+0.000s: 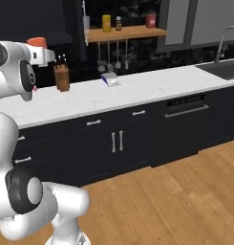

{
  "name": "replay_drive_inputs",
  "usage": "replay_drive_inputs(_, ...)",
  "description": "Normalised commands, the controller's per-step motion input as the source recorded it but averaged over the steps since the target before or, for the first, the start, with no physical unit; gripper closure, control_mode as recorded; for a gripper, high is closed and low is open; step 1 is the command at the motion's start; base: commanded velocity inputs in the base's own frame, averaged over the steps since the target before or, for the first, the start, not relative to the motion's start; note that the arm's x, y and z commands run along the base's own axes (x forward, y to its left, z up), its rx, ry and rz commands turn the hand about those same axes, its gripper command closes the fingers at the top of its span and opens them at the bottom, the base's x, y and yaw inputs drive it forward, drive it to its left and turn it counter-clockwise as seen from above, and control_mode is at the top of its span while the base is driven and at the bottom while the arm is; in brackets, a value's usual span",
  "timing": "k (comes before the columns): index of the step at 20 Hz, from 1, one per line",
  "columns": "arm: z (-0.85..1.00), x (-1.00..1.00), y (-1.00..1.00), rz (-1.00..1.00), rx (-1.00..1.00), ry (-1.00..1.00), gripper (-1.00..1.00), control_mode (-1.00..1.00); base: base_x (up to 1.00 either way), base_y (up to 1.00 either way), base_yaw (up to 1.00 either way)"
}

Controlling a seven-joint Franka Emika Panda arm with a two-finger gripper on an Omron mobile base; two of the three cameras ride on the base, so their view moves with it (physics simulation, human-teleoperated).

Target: Gather all objects into one cabinet and sort the glasses and bowls to opposite sides.

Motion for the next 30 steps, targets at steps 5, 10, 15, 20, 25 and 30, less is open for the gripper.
replay_drive_inputs(5, 0.0, 0.0, 0.0, 0.0, 0.0, 0.0, 1.0, 1.0, -0.26, -0.06, -0.39)
replay_drive_inputs(10, 0.0, 0.0, 0.0, 0.0, 0.0, 0.0, 1.0, 1.0, -0.13, -0.1, -0.42)
replay_drive_inputs(15, 0.0, 0.0, 0.0, 0.0, 0.0, 0.0, 1.0, 1.0, -0.07, -0.17, -0.47)
replay_drive_inputs(20, 0.0, 0.0, 0.0, 0.0, 0.0, 0.0, 1.0, 1.0, -0.03, -0.22, -0.53)
replay_drive_inputs(25, 0.0, 0.0, 0.0, 0.0, 0.0, 0.0, 1.0, 1.0, -0.01, -0.21, -0.63)
replay_drive_inputs(30, 0.0, 0.0, 0.0, 0.0, 0.0, 0.0, 1.0, 1.0, -0.03, -0.22, -0.69)
